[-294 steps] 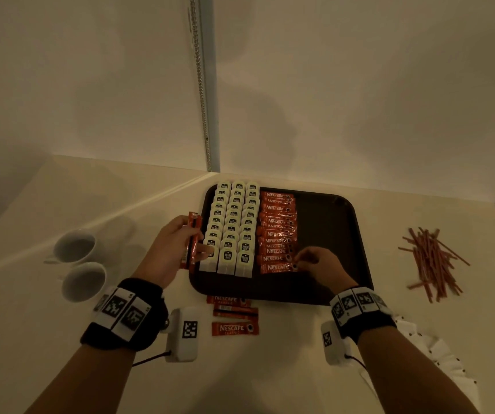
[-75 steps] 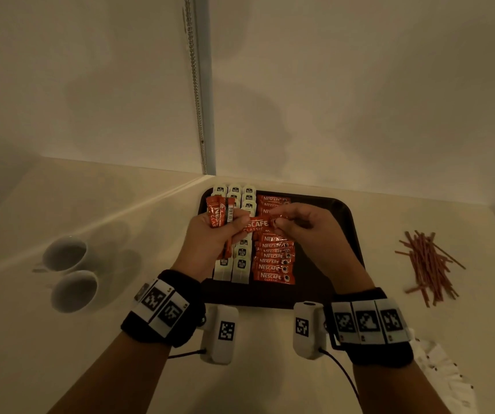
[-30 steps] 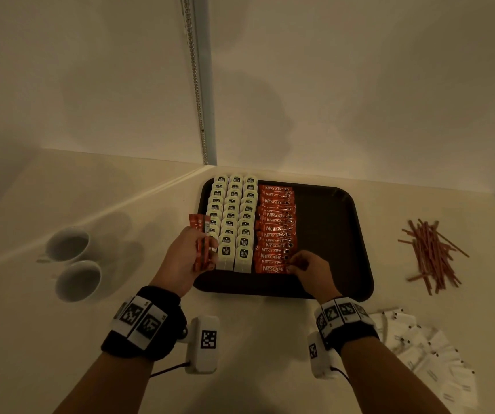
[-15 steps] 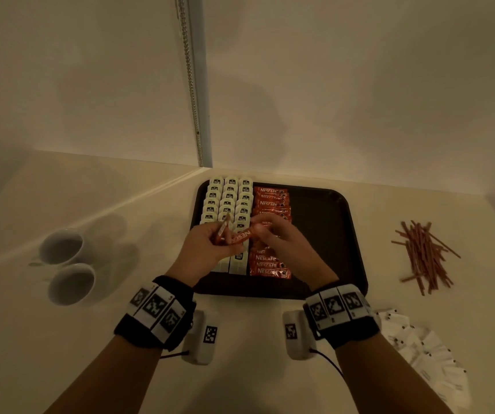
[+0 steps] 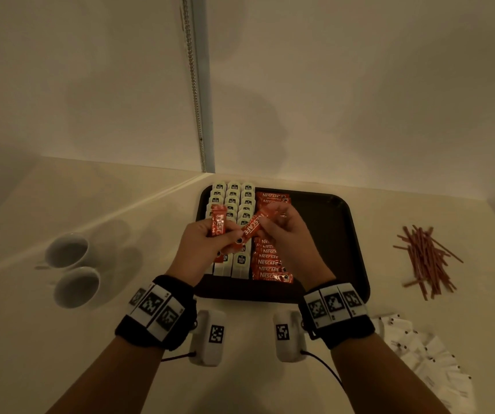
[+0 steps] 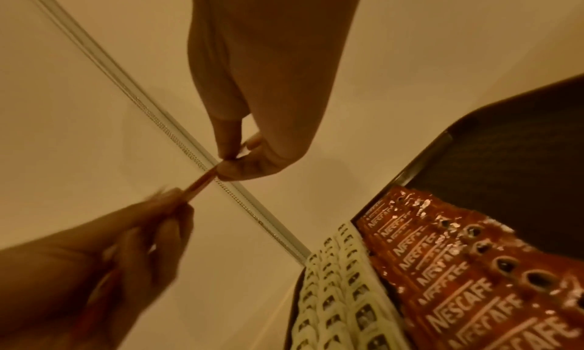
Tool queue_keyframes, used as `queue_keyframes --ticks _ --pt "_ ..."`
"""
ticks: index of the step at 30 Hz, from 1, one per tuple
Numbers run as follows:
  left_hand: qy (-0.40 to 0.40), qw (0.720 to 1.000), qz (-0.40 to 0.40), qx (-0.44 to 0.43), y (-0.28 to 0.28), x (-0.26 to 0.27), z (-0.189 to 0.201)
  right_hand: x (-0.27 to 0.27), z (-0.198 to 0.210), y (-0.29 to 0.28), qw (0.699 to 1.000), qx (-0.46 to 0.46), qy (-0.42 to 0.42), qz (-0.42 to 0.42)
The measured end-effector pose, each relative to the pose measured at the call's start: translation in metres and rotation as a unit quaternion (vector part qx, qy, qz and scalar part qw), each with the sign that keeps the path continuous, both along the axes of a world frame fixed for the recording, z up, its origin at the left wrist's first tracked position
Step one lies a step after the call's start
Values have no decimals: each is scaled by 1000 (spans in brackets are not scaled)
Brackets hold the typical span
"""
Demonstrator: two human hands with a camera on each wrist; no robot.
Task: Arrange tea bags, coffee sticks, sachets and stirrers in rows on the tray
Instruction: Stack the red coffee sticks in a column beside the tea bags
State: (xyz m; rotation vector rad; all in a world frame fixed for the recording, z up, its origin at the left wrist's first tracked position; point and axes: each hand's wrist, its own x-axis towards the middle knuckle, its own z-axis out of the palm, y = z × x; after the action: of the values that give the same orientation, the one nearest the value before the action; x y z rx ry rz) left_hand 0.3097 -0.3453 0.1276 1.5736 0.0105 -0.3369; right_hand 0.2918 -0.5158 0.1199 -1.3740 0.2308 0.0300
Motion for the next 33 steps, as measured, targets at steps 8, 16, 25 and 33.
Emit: queue_keyframes --ticks 8,16,25,33 --pt "44 997 23 -57 -8 -3 3 3 38 2 944 -281 -50 168" --pt "76 989 32 -127 -5 -2 -2 2 55 -12 936 -331 -106 59" --pt "-11 992 31 -122 -11 -2 2 -2 57 -12 951 -273 -144 32" --pt "-60 994 26 -92 -14 -3 8 -5 53 -25 966 -229 -117 29"
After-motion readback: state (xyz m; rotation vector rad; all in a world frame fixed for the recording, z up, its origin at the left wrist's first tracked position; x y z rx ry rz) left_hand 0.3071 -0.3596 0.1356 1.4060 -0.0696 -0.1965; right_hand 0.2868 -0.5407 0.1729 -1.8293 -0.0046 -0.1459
